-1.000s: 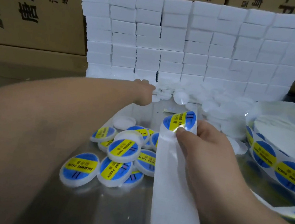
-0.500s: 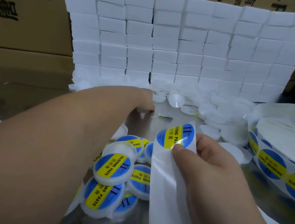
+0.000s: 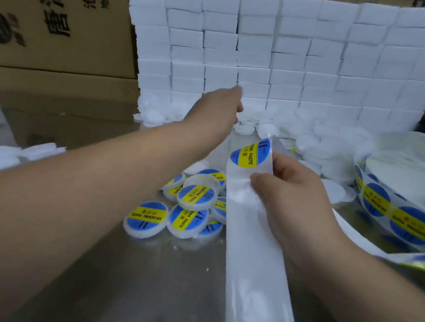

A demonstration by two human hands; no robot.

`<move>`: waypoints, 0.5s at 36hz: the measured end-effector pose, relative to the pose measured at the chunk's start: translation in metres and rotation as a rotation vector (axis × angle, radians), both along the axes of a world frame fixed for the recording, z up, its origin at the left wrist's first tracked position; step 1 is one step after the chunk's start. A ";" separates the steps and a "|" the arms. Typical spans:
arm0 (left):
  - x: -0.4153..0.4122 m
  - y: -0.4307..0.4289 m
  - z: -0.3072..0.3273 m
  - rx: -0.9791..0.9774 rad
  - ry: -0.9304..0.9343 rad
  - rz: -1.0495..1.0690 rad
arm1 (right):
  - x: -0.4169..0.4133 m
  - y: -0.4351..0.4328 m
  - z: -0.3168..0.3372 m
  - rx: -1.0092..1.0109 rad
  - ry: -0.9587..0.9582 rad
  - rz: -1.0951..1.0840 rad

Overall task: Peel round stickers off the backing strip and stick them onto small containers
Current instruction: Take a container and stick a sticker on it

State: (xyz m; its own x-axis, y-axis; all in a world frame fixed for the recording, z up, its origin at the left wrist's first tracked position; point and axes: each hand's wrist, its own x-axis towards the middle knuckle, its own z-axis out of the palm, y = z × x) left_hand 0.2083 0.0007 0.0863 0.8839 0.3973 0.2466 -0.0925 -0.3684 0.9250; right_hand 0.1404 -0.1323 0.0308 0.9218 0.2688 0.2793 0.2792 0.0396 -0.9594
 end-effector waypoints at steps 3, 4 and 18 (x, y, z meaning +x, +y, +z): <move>-0.040 -0.009 -0.008 0.144 -0.122 -0.030 | -0.003 0.001 0.002 -0.002 -0.069 0.004; -0.054 -0.011 -0.012 0.200 -0.171 -0.021 | -0.003 0.001 0.003 -0.006 -0.086 0.001; -0.104 -0.004 -0.047 0.535 -0.125 -0.043 | 0.002 0.000 -0.004 -0.139 -0.214 -0.004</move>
State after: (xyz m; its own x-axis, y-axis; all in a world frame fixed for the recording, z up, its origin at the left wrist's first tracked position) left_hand 0.1044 -0.0037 0.0394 0.8477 0.1514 0.5084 -0.2152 -0.7779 0.5905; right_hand 0.1428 -0.1319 0.0268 0.8467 0.3145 0.4292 0.4768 -0.0902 -0.8744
